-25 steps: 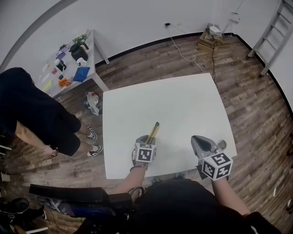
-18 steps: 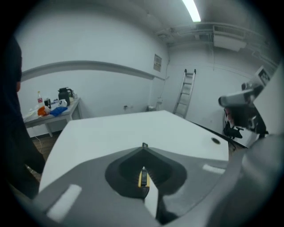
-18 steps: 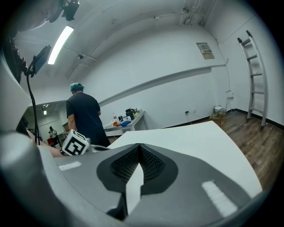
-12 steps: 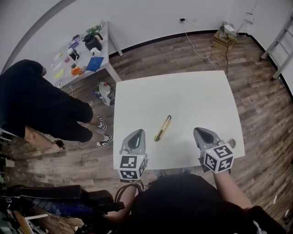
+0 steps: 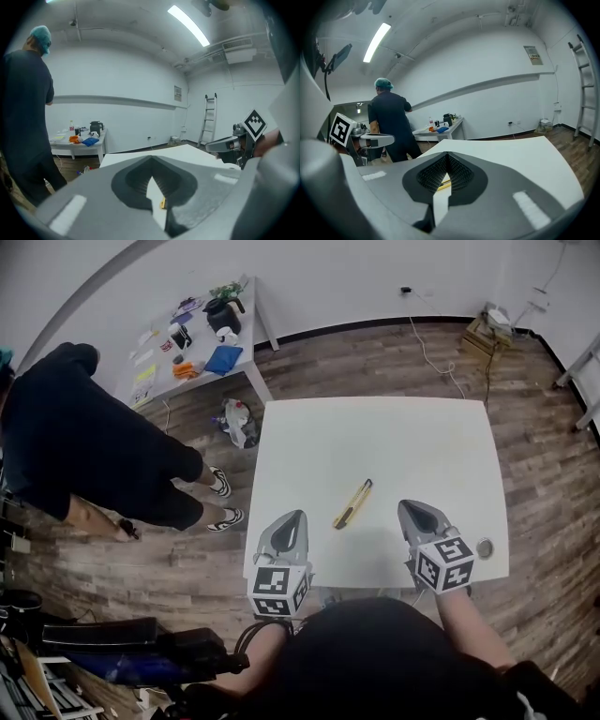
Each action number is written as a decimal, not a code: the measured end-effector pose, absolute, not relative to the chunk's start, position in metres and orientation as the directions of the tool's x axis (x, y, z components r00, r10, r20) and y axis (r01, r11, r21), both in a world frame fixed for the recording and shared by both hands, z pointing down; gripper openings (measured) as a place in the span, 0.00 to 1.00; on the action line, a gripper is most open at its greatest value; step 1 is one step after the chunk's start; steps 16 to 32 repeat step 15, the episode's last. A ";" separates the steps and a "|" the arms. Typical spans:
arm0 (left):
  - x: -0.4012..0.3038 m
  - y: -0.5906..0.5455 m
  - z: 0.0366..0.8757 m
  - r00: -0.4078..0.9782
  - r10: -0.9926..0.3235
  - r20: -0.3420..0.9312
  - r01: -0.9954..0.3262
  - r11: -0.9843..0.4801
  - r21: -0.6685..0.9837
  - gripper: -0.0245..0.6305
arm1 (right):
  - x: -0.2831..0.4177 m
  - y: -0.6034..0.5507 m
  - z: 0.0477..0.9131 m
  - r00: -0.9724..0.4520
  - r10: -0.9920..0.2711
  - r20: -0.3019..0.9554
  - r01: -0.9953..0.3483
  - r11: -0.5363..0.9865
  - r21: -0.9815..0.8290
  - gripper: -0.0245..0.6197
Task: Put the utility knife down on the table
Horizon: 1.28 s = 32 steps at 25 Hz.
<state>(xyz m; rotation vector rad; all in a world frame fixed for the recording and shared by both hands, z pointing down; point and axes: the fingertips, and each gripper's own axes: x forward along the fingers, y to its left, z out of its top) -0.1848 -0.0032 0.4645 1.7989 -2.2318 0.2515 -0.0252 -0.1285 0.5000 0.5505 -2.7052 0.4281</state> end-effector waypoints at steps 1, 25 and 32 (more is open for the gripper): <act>-0.184 -0.002 0.466 -0.194 -0.930 0.311 -0.976 0.214 0.030 0.04 | -0.026 -0.127 0.502 -0.865 -0.314 0.391 -0.420 0.880 -0.221 0.07; -0.178 -0.013 0.463 -0.149 -0.938 0.314 -0.985 0.170 0.040 0.04 | -0.012 -0.133 0.504 -0.847 -0.352 0.399 -0.462 0.858 -0.225 0.07; -0.178 -0.013 0.463 -0.149 -0.938 0.314 -0.985 0.170 0.040 0.04 | -0.012 -0.133 0.504 -0.847 -0.352 0.399 -0.462 0.858 -0.225 0.07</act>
